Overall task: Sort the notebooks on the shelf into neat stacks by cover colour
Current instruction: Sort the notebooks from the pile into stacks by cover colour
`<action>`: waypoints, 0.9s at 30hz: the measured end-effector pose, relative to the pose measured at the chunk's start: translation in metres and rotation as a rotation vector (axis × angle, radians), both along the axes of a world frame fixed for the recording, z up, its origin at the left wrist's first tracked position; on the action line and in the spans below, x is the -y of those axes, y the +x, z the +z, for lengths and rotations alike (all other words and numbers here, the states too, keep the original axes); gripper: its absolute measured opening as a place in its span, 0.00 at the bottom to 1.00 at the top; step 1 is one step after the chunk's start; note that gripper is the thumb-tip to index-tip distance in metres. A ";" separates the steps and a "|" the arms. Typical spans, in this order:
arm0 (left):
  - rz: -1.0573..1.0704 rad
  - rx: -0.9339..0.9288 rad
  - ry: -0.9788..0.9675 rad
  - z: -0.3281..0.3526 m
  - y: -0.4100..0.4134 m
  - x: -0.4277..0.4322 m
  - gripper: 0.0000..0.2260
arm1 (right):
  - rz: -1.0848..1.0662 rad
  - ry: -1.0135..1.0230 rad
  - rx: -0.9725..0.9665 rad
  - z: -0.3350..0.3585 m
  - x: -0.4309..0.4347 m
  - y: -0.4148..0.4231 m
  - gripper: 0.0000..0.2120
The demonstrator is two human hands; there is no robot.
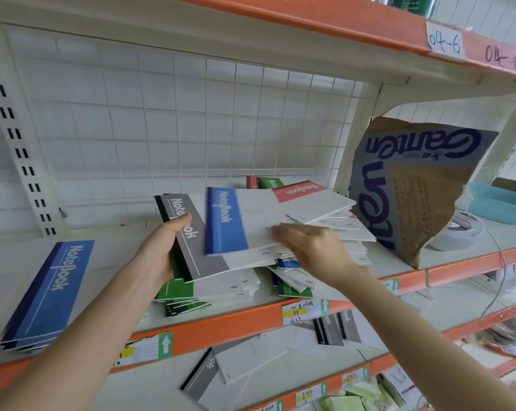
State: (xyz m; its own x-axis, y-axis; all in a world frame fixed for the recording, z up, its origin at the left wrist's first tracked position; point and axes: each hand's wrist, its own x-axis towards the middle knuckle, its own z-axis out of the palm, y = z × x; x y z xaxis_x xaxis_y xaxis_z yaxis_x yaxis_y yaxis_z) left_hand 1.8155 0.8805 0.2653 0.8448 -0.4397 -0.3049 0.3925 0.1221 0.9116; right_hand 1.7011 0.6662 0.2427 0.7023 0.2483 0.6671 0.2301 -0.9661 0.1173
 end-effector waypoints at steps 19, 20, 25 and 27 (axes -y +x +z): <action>0.014 0.029 0.065 -0.007 -0.001 -0.020 0.03 | -0.719 0.107 -0.255 0.029 0.022 0.012 0.08; 0.012 0.033 0.066 -0.007 -0.002 -0.021 0.03 | -0.655 0.120 -0.182 0.025 0.021 0.010 0.06; 0.003 0.053 0.086 -0.007 0.000 -0.025 0.08 | -0.109 0.092 -0.027 0.002 0.004 -0.003 0.09; -0.034 0.063 0.088 -0.007 0.002 -0.026 0.09 | 0.065 0.081 -0.064 -0.003 -0.010 -0.008 0.11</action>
State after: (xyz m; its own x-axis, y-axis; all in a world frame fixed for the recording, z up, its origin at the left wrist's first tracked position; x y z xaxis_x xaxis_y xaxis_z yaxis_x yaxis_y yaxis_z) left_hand 1.8171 0.9061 0.2584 0.8485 -0.4423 -0.2905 0.3369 0.0282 0.9411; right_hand 1.6932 0.6766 0.2400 0.7284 0.2417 0.6411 0.2967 -0.9547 0.0228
